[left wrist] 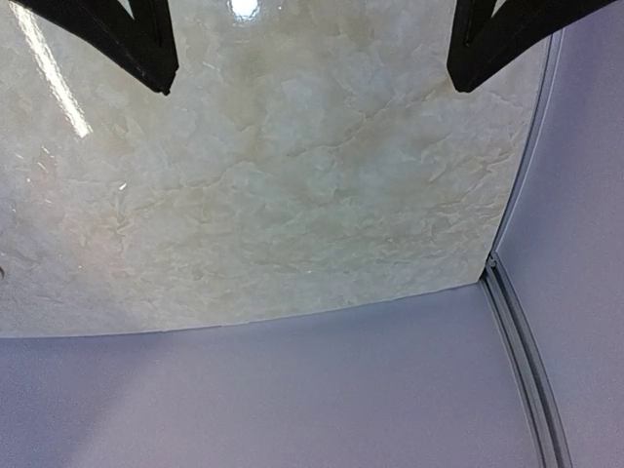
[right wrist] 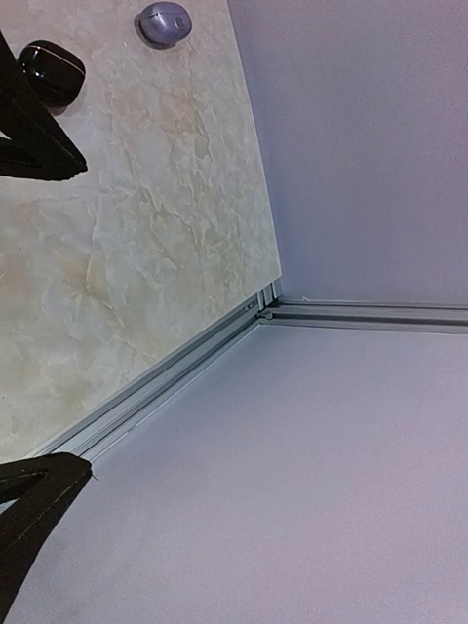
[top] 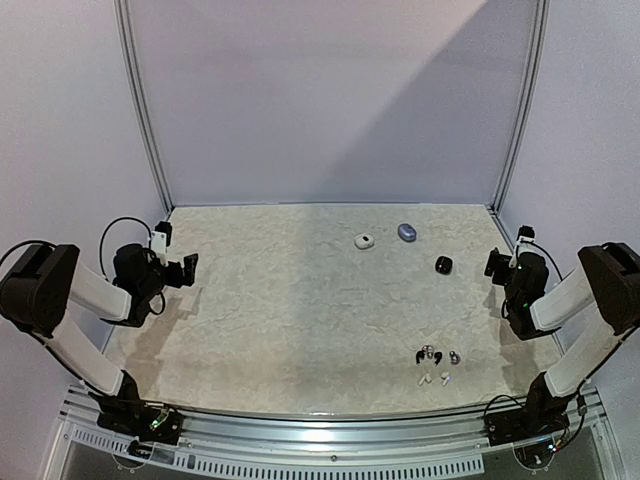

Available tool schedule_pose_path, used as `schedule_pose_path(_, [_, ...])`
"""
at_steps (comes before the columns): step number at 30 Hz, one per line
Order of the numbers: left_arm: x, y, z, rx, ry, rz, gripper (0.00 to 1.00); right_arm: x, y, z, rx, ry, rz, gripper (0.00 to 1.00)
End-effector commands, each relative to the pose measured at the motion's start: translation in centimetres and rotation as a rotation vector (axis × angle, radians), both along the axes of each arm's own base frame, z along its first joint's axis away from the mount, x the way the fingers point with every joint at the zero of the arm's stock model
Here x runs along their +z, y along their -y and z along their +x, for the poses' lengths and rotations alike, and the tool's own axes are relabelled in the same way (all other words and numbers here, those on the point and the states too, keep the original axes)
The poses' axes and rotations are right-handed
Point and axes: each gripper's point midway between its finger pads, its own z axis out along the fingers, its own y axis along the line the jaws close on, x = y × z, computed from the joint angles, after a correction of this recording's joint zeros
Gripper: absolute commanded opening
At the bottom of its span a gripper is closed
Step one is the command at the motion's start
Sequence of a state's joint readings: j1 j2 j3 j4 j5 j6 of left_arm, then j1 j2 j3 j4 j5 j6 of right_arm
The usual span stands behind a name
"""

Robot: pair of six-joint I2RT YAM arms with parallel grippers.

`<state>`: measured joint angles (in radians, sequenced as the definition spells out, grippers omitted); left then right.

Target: Insert the wireless bluetooth earbuds into the charging case

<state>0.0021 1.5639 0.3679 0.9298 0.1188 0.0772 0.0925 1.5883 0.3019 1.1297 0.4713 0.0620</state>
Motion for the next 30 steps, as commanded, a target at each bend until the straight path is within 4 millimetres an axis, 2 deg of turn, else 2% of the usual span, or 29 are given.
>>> schedule_pose_path(1, [1.0, -0.1, 0.3, 0.007, 0.033, 0.006, 0.99, 1.1, 0.3, 0.1, -0.022, 0.025, 0.013, 0.99])
schedule_pose_path(9, [1.4, -0.1, 0.2, 0.010, 0.038, 0.007, 0.99, 1.5, -0.1, -0.2, -0.006, 0.047, -0.011, 0.99])
schedule_pose_path(12, [3.0, 0.1, 0.4, -0.005, -0.004, 0.006, 0.99, 1.6, -0.6, -0.2, 0.027, 0.039, -0.010, 0.99])
schedule_pose_path(14, [5.3, 0.7, 0.5, -0.040, -0.012, 0.020, 0.99, 1.9, -1.4, 0.6, 0.065, -0.010, -0.029, 0.99])
schedule_pose_path(18, [9.4, 1.7, 1.2, -0.080, 0.075, 0.010, 0.99, 6.0, -1.6, 2.9, 0.056, -0.126, 0.008, 0.99])
schedule_pose_path(19, [9.7, 2.1, 1.6, -0.097, 0.056, 0.003, 0.99, 7.1, -1.8, 3.5, 0.060, -0.155, 0.029, 0.99])
schedule_pose_path(21, [11.0, 2.9, 2.5, -0.096, 0.051, 0.008, 0.99, 8.1, -2.4, 4.5, 0.061, -0.242, 0.102, 0.96])
schedule_pose_path(24, [12.9, 3.1, 3.6, -0.055, 0.015, -0.032, 0.99, 7.0, -3.8, 5.3, 0.048, -0.430, 0.184, 0.89])
schedule_pose_path(26, [12.9, 3.3, 4.3, -0.040, -0.104, -0.090, 0.99, 7.4, -5.1, 6.3, 0.027, -0.508, 0.238, 0.85])
schedule_pose_path(27, [12.3, 3.3, 4.3, -0.025, -0.189, -0.115, 0.99, 6.7, -5.5, 6.1, 0.012, -0.564, 0.256, 0.84])
schedule_pose_path(28, [12.1, 3.4, 4.3, -0.018, -0.233, -0.132, 0.99, 7.1, -6.3, 6.7, -0.002, -0.590, 0.287, 0.84])
schedule_pose_path(30, [11.8, 4.1, 3.6, -0.053, -0.278, -0.158, 0.99, 6.3, -8.0, 7.2, -0.018, -0.661, 0.328, 0.84])
